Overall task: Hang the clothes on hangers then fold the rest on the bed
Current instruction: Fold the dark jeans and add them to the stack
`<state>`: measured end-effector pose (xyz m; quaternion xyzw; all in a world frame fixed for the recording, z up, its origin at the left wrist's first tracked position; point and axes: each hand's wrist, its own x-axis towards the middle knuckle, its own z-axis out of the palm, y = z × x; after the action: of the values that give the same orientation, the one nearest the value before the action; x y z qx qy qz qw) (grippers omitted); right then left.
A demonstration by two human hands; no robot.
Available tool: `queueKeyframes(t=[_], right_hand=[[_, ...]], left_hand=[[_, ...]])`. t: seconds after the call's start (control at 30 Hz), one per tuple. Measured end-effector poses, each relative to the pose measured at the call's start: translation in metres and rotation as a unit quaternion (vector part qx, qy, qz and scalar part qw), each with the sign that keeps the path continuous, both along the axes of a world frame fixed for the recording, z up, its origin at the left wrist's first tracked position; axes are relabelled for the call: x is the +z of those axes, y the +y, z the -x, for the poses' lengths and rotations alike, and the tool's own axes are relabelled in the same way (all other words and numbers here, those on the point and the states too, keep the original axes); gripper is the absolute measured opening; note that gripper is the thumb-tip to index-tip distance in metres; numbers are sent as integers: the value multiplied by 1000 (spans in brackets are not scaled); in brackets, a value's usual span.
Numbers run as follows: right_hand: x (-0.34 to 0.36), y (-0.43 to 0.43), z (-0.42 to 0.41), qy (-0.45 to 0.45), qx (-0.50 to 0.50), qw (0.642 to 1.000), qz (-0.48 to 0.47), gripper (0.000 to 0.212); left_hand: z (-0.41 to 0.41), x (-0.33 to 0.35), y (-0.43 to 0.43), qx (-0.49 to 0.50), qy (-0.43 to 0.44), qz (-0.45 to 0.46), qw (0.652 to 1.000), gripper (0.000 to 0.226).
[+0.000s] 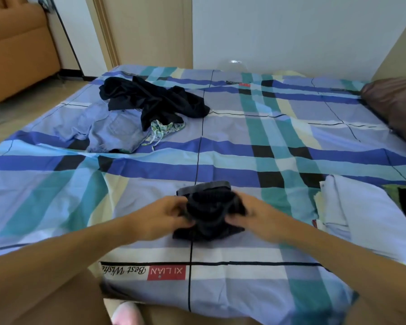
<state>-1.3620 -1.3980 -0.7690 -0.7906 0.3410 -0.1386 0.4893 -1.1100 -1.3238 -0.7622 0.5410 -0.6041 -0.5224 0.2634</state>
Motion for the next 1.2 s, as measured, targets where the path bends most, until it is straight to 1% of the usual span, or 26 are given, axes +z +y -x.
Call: queueKeyframes(t=[0.03, 0.1, 0.17, 0.2, 0.23, 0.27, 0.3, 0.33, 0.37, 0.4, 0.43, 0.47, 0.5, 0.53, 0.57, 0.6, 0.67, 0.73, 0.8, 0.87, 0.9, 0.97, 1.03, 1.1, 1.2], right_hand=[[-3, -8, -4, -25, -34, 999, -8, 34], [-10, -21, -16, -35, -99, 994, 20, 37], [-15, -28, -30, -15, -169, 984, 59, 32], [-19, -30, -37, 3, -198, 977, 85, 32], [-24, -31, -42, 31, -216, 969, 113, 32], [-29, -31, -46, 74, -226, 961, 139, 34], [-35, -31, -50, 125, -231, 952, 160, 37], [-41, -31, -52, 175, -236, 939, 176, 40], [-46, -31, -54, 213, -243, 928, 187, 44], [-47, -31, -56, 239, -248, 918, 196, 49], [-47, -31, -58, 254, -249, 912, 205, 54], [-46, -33, -58, 261, -248, 910, 205, 60], [-44, -34, -57, 259, -246, 913, 195, 66], [-43, -37, -56, 247, -243, 922, 172, 71], [-41, -40, -54, 227, -240, 934, 137, 75], [-39, -43, -51, 199, -241, 946, 92, 78], [-33, -45, -49, 124, -250, 960, -10, 89], [-31, -45, -45, 47, -289, 953, -74, 102], [-24, -41, -39, -13, -309, 944, -113, 99], [-7, -36, -31, -63, -328, 932, -139, 87], [3, -35, -25, -79, -331, 929, -144, 80], [26, -35, -6, -97, -330, 932, -115, 69], [53, -32, 24, -95, -335, 936, -51, 66], [77, -27, 67, -98, -355, 930, 5, 60], [98, -18, 137, -104, -410, 905, 48, 47]], left_hand=[[1, 2, -6, 53, 26, -25, 998, 14], [7, 3, -17, 150, 36, -66, 986, 14], [8, -3, -28, 220, 22, -91, 971, 15], [9, -6, -31, 242, -6, -92, 966, 17], [10, -12, -33, 253, -51, -85, 962, 20], [8, -18, -34, 243, -117, -69, 961, 25], [5, -23, -34, 219, -211, -45, 951, 29], [4, -27, -33, 193, -316, -26, 928, 34], [3, -29, -32, 177, -393, -14, 902, 39], [3, -32, -32, 178, -425, -10, 888, 45], [4, -32, -32, 186, -421, -19, 888, 51], [5, -29, -33, 205, -379, -38, 901, 56], [5, -25, -35, 234, -301, -64, 922, 60], [7, -20, -36, 264, -205, -91, 938, 62], [10, -16, -36, 284, -114, -117, 945, 61], [13, -13, -36, 290, -56, -137, 945, 57], [15, -15, -35, 306, 0, -143, 941, 46], [23, -17, -35, 315, 51, -126, 939, 37], [33, -15, -35, 323, 104, -98, 935, 28], [48, -4, -34, 320, 150, -69, 933, 30], [57, 3, -32, 311, 176, -55, 932, 35], [78, 21, -31, 278, 225, -32, 933, 42], [105, 40, -37, 249, 253, -19, 934, 36], [139, 54, -53, 245, 256, -17, 935, 31], [194, 62, -87, 217, 219, -14, 951, 38]])
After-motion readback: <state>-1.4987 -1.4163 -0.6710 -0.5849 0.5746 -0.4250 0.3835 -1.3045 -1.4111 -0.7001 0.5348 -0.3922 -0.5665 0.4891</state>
